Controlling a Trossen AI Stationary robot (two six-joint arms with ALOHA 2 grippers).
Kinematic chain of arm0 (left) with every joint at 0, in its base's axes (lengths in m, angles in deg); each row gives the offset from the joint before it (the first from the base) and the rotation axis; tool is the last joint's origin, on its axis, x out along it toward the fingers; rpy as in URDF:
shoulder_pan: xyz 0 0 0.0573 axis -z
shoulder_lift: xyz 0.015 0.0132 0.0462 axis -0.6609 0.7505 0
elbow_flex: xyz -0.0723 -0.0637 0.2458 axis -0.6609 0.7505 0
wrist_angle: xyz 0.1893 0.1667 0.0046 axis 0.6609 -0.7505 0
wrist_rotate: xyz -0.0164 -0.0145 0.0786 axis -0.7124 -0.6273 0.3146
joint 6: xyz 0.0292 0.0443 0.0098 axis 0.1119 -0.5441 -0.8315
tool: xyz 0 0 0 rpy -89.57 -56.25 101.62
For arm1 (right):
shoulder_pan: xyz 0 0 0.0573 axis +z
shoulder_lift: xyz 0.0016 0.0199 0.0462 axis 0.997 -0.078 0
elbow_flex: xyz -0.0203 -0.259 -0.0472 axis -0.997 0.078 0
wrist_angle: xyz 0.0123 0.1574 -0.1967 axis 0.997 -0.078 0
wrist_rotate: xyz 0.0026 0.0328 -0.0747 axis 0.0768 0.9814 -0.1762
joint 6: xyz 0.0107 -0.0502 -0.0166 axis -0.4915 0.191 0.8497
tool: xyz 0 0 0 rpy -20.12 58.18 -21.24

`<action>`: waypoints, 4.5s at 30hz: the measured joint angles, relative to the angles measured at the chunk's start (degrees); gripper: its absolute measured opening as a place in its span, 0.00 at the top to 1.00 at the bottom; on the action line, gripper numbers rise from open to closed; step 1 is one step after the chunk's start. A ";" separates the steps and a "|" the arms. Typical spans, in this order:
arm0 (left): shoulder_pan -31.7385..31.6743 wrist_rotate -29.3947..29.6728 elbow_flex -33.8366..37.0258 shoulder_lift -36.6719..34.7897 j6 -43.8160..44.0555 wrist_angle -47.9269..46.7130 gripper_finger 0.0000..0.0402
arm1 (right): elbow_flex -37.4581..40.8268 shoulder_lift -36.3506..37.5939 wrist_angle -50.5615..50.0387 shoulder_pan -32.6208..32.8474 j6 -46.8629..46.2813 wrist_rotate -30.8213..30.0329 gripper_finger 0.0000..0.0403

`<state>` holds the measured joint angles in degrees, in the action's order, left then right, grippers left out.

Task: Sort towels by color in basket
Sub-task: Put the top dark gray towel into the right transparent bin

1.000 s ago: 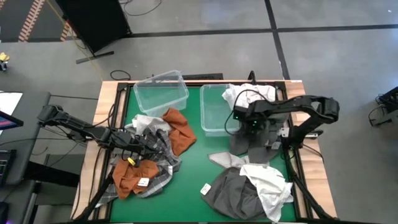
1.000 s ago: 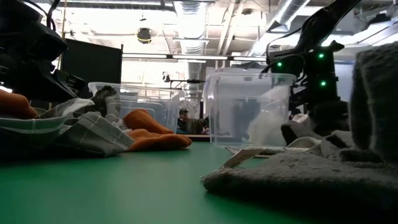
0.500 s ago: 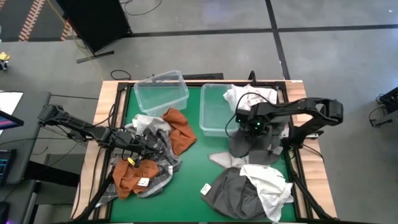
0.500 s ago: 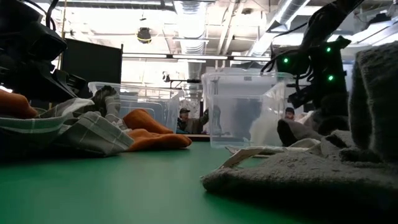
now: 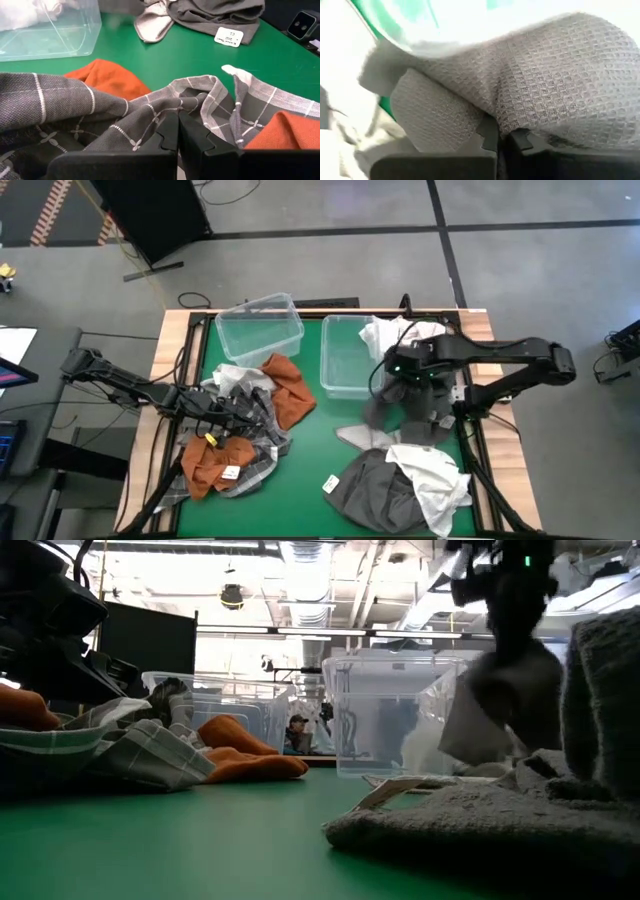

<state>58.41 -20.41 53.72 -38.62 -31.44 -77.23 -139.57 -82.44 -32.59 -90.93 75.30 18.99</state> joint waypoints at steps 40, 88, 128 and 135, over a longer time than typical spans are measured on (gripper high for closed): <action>-0.01 0.09 0.00 0.00 1.51 -1.46 1.00 | -37.90 1.14 1.98 9.98 12.78 -18.55 0.94; -0.01 0.02 -0.01 0.00 2.15 -1.22 1.00 | 27.25 -6.09 31.68 12.30 -23.07 -1.08 0.11; -0.01 0.04 -0.01 0.00 1.41 -1.16 1.00 | -1.70 -6.97 0.54 20.60 -16.47 -9.29 0.89; -0.01 0.04 0.00 0.00 0.88 -0.44 1.00 | -18.89 -6.42 -5.79 21.44 -11.12 -19.23 0.89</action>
<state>58.40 -20.37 53.71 -38.62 -30.56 -77.66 -158.46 -88.86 -38.38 -69.49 64.18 -0.24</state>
